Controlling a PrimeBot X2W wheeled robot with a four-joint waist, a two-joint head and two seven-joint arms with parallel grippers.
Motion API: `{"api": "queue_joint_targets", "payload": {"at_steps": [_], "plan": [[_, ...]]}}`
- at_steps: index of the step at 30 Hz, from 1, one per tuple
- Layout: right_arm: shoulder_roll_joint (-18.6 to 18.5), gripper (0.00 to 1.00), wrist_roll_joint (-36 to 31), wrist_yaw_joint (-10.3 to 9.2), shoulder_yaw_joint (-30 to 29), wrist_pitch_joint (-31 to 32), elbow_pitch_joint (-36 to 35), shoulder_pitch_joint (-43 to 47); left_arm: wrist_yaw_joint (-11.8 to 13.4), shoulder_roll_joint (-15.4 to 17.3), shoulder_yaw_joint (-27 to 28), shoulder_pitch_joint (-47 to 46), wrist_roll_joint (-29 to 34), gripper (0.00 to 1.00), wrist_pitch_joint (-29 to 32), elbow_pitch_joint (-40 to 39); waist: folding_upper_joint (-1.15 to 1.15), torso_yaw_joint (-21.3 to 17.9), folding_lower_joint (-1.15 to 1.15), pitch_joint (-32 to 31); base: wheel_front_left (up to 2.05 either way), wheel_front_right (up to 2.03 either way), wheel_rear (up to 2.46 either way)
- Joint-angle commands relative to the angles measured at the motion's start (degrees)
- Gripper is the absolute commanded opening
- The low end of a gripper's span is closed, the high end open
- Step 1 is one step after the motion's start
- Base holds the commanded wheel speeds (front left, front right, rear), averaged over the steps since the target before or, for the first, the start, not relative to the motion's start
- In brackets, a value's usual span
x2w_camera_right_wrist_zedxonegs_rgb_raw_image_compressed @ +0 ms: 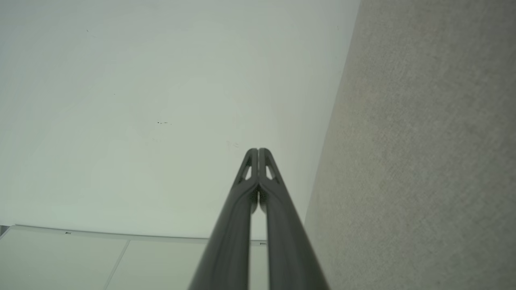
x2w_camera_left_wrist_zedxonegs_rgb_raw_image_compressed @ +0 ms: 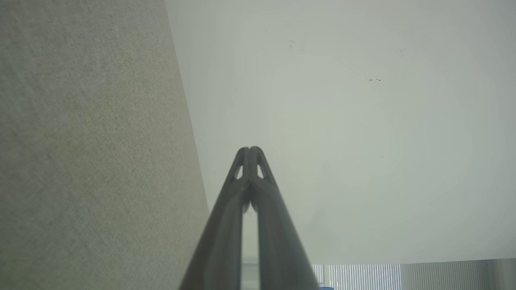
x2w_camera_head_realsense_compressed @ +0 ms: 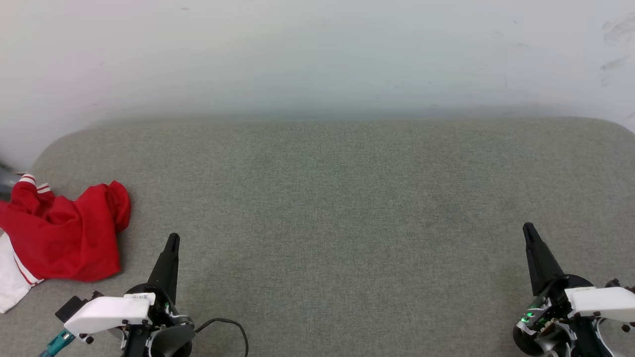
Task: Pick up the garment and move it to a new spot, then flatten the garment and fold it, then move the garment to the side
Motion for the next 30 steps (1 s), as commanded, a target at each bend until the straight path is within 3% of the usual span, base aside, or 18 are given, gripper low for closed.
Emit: {"api": "queue_joint_targets", "payload": {"at_steps": [1, 30], "plan": [[0.2, 0.0, -0.3, -0.02, 0.0, 0.1, 0.0, -0.7, -0.1, -0.1, 0.1, -0.4, -0.1, 0.0, 0.2, -0.1, 0.0, 0.0, 0.0, 0.0, 0.0, 0.0, 0.0], [0.2, 0.0, -0.3, -0.02, 0.0, 0.1, 0.0, -0.7, -0.1, -0.1, 0.1, -0.4, -0.1, 0.0, 0.2, -0.1, 0.0, 0.0, 0.0, 0.0, 0.0, 0.0, 0.0]]}}
